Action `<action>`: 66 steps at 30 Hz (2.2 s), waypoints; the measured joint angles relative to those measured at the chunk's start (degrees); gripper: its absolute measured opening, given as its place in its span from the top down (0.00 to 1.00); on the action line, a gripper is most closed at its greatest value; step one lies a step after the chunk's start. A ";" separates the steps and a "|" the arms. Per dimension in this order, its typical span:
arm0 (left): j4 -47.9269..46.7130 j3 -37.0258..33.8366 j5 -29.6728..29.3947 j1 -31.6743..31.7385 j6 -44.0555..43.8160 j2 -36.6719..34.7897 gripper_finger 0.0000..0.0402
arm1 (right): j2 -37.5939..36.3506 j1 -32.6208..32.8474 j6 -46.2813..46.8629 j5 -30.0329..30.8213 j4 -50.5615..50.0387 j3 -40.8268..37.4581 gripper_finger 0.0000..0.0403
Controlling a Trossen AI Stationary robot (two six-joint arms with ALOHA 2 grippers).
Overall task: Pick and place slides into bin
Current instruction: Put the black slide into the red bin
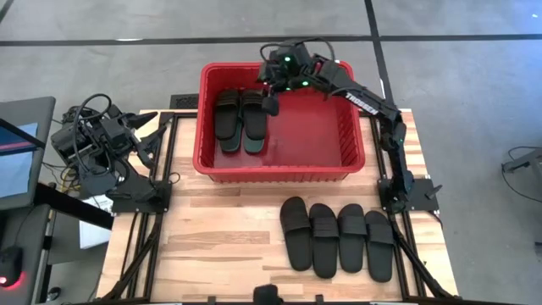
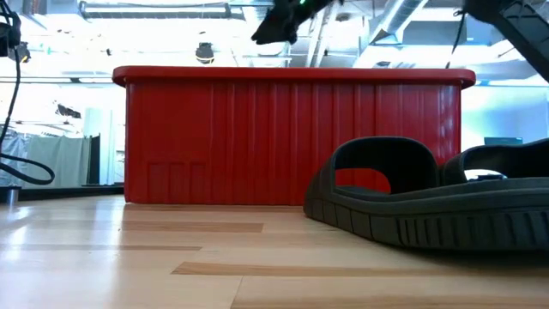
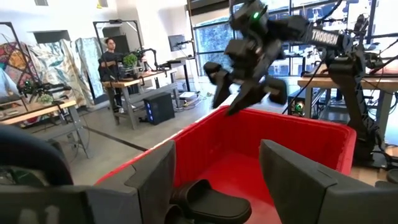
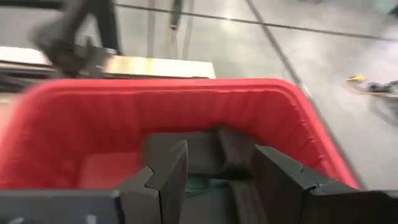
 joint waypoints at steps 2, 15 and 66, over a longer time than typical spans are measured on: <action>-0.24 0.00 0.02 0.00 0.40 0.00 0.45 | -1.67 0.18 1.50 -2.25 -2.43 0.00 0.59; 3.94 0.02 0.02 -0.02 0.41 1.09 0.45 | -9.26 1.03 -1.16 -5.12 -21.45 -0.04 0.59; 45.21 0.00 11.85 28.45 5.09 30.23 0.45 | -55.68 7.78 17.79 5.79 -36.58 -9.37 0.73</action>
